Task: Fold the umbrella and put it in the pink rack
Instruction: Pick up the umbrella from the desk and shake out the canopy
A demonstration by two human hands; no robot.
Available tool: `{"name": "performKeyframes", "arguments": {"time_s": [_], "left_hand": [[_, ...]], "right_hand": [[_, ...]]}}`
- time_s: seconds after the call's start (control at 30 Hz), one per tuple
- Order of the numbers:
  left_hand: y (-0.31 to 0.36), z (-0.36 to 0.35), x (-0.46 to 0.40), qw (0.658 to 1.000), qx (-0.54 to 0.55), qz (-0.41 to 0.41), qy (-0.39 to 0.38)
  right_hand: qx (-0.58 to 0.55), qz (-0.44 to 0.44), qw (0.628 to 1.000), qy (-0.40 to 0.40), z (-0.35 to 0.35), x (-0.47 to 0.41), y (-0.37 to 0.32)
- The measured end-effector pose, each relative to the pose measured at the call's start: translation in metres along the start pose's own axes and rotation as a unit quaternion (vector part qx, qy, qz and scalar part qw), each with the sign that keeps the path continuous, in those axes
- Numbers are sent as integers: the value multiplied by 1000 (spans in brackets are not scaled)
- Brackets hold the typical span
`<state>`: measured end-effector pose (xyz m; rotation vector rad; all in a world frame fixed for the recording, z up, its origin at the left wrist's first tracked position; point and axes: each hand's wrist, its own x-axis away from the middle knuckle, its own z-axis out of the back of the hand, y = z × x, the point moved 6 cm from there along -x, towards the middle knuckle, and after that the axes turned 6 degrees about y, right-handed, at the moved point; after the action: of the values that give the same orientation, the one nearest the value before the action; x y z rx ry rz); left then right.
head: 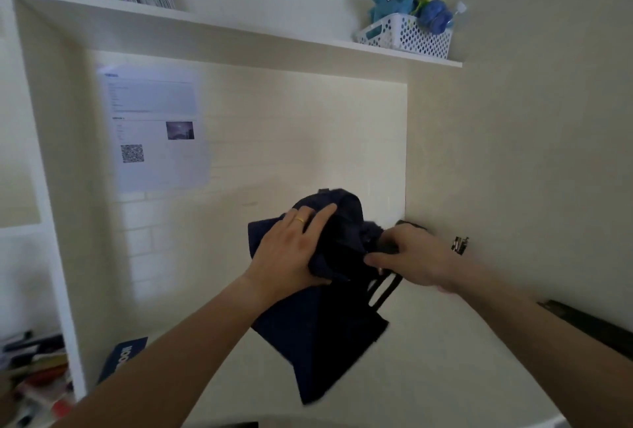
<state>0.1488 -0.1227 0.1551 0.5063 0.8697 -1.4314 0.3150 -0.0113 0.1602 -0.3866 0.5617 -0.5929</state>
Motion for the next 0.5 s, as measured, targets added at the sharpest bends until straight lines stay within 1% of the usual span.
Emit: {"name": "performKeyframes", "arguments": {"time_s": [0.03,0.07,0.1,0.13,0.2,0.27,0.33,0.5], "left_hand": [[-8,4,3,997,65,35,-21],[-14,9,7,988,133,72,-36],[-20,13,10,975,189,110,-42],[-28,16,12,963,223,147,-40],[-47,19,16,939,250,229,-48],[-66,23,20,912,287,287,-64],[-80,29,23,897,316,302,-68],[-93,40,35,898,315,289,-106]], "right_hand": [[97,32,994,48,3,-4,6],[179,50,978,93,4,-7,12],[236,57,961,134,7,-7,16],[279,65,942,174,10,-8,20],[335,80,911,227,14,-7,27],[348,96,895,261,19,-7,34],[335,96,891,292,26,-8,43],[294,91,895,324,43,-6,53]]}}
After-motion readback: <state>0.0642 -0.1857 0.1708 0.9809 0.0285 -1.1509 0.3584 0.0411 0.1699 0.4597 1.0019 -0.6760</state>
